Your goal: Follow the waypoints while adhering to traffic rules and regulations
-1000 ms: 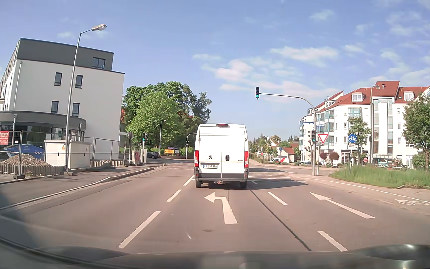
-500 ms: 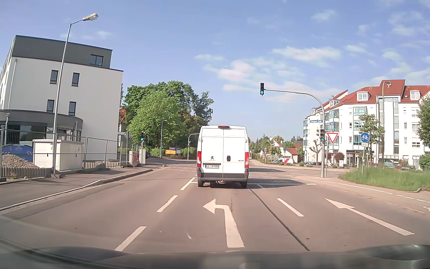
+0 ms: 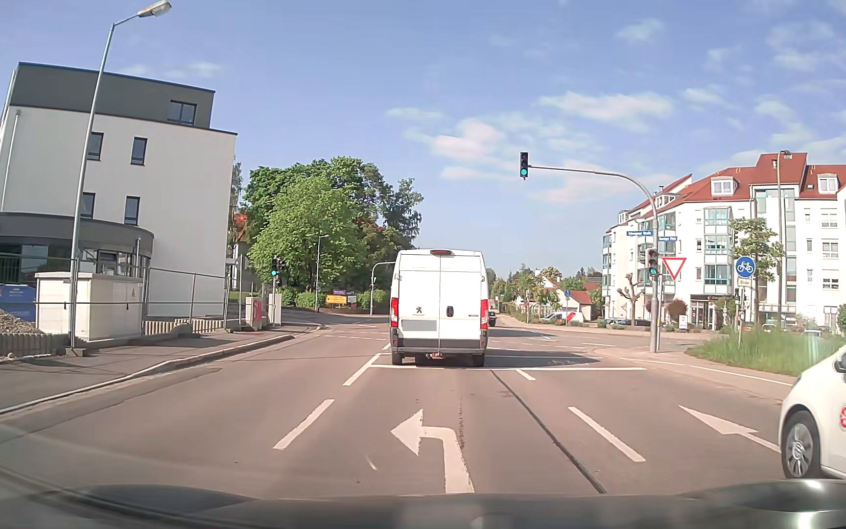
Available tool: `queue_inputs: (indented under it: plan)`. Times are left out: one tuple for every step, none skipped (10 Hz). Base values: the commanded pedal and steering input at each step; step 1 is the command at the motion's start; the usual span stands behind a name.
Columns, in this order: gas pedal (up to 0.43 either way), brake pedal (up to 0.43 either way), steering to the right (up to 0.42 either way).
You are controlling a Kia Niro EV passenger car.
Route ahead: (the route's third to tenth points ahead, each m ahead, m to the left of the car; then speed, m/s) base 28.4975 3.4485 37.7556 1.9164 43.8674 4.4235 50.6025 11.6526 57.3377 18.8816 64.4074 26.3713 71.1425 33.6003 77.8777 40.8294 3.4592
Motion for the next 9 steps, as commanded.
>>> queue_inputs:
  plan:
    - [0.079,0.0,-0.009]
    - [0.079,0.0,-0.009]
    - [0.079,0.0,-0.009]
    - [0.079,0.0,-0.009]
    - [0.079,0.0,-0.009]
    - [0.067,0.0,-0.009]
    - [0.047,0.0,-0.009]
    - [0.059,0.0,-0.009]
    - [0.059,0.0,-0.009]
